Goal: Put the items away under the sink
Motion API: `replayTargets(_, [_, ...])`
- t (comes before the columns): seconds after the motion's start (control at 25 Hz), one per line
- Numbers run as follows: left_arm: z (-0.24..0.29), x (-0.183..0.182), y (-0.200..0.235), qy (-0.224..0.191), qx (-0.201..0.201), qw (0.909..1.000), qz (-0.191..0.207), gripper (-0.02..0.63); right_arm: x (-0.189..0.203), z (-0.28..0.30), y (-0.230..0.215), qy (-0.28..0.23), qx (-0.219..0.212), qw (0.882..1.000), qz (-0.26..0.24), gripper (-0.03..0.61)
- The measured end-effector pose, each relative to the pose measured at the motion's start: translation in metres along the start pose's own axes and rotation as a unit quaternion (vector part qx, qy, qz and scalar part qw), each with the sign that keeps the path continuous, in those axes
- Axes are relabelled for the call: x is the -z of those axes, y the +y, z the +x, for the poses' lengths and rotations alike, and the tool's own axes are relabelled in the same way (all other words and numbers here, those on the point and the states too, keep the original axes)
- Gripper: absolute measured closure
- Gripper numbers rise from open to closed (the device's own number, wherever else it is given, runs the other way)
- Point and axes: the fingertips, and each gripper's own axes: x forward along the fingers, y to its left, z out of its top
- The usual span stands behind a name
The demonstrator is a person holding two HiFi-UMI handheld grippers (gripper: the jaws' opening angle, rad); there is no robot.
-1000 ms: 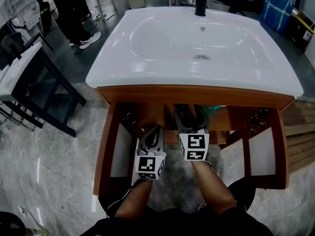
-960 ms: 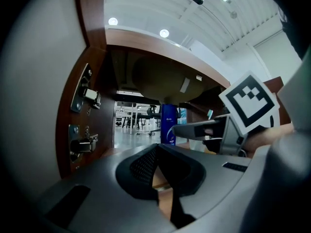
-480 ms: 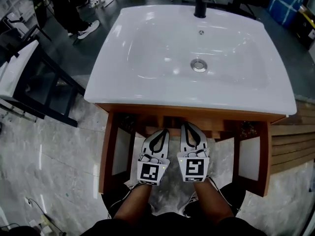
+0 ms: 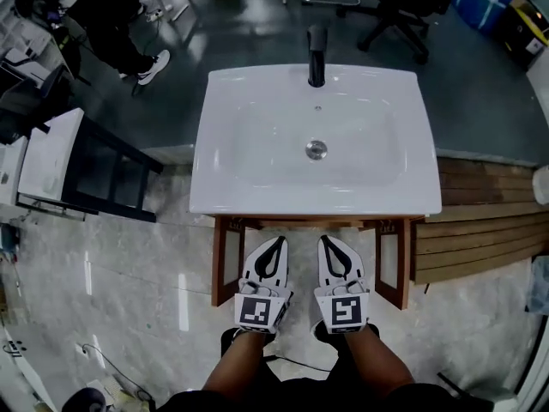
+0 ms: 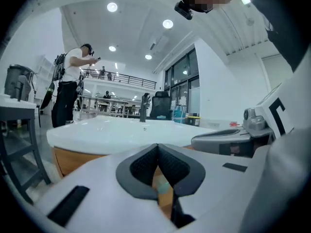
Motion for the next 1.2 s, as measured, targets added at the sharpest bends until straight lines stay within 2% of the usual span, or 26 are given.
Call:
replayTargets(0.28, [-0.025, -0.133, -0.014, -0.017, 0.010, 0.9998, 0.006, 0.598, -0.128, -0.039, -0.009, -0.021, 0.003, 1.000, 0.008, 0.558])
replayTargets(0.48, [-0.044, -0.196, -0.026, -0.040, 0.023, 0.9989, 0.010, 0.598, -0.183, -0.069, -0.023, -0.039, 0.020, 0.999, 0.012, 0.558])
replayTargets(0.76, [-0.073, -0.234, -0.023, -0.054, 0.024, 0.9980, 0.023, 0.598, -0.228, -0.103, -0.034, -0.068, 0.036, 0.997, 0.000, 0.558])
replayTargets(1.2, [-0.090, -0.265, -0.032, -0.084, 0.035, 0.9940, 0.061, 0.598, -0.256, -0.112, -0.022, -0.096, 0.041, 0.994, -0.028, 0.560])
